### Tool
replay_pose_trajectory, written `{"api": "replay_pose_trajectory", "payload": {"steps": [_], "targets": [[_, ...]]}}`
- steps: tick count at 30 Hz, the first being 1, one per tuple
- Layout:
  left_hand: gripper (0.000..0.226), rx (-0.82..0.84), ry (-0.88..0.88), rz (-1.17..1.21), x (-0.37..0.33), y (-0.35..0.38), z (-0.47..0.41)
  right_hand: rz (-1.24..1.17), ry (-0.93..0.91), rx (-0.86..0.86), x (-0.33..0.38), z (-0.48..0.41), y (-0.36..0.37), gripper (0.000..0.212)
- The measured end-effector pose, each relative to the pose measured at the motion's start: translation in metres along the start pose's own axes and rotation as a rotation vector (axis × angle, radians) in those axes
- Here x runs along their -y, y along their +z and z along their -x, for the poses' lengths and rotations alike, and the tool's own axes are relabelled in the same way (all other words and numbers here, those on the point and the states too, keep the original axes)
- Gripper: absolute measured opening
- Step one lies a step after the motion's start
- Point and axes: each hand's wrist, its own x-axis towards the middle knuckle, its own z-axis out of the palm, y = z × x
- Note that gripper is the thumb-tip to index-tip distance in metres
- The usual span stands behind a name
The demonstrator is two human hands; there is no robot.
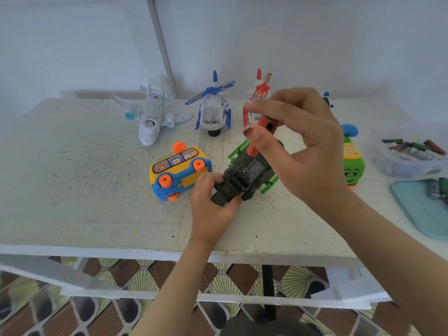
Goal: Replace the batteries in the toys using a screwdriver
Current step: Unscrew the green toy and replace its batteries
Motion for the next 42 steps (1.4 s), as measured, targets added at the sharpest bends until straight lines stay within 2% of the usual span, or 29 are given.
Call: {"api": "replay_pose_trajectory", "payload": {"steps": [4, 9, 15, 20, 27, 34, 39, 42], "targets": [[0.045, 0.001, -0.003, -0.002, 0.0005, 0.0001, -0.0001, 0.010, 0.004, -0.070, 0.0030, -0.0039, 0.0017, 0.019], [0.045, 0.000, -0.003, -0.005, 0.0008, -0.0001, 0.0000, -0.059, 0.113, -0.029, 0.0022, -0.0044, 0.0015, 0.018], [0.044, 0.004, 0.005, -0.005, 0.0009, -0.0004, -0.0003, -0.108, 0.126, -0.041, -0.0006, -0.0023, -0.0015, 0.023], [0.044, 0.006, 0.006, -0.009, 0.0005, -0.0004, 0.0002, -0.021, 0.084, -0.113, 0.0027, -0.0010, -0.0016, 0.006], [0.044, 0.007, 0.003, -0.013, 0.0000, 0.0000, 0.0007, -0.108, 0.178, -0.040, 0.0045, 0.0005, -0.0005, 0.014], [0.042, 0.002, -0.003, -0.009, 0.0008, 0.0004, 0.0004, -0.101, 0.145, -0.027, 0.0022, -0.0006, -0.0047, 0.025], [0.042, 0.003, -0.001, -0.020, 0.0019, 0.0007, 0.0011, -0.046, 0.070, -0.055, 0.0009, 0.0006, -0.0048, 0.012], [0.043, -0.005, -0.009, -0.025, 0.0021, 0.0010, 0.0009, -0.056, 0.033, -0.037, 0.0028, 0.0048, -0.0021, 0.014]]}}
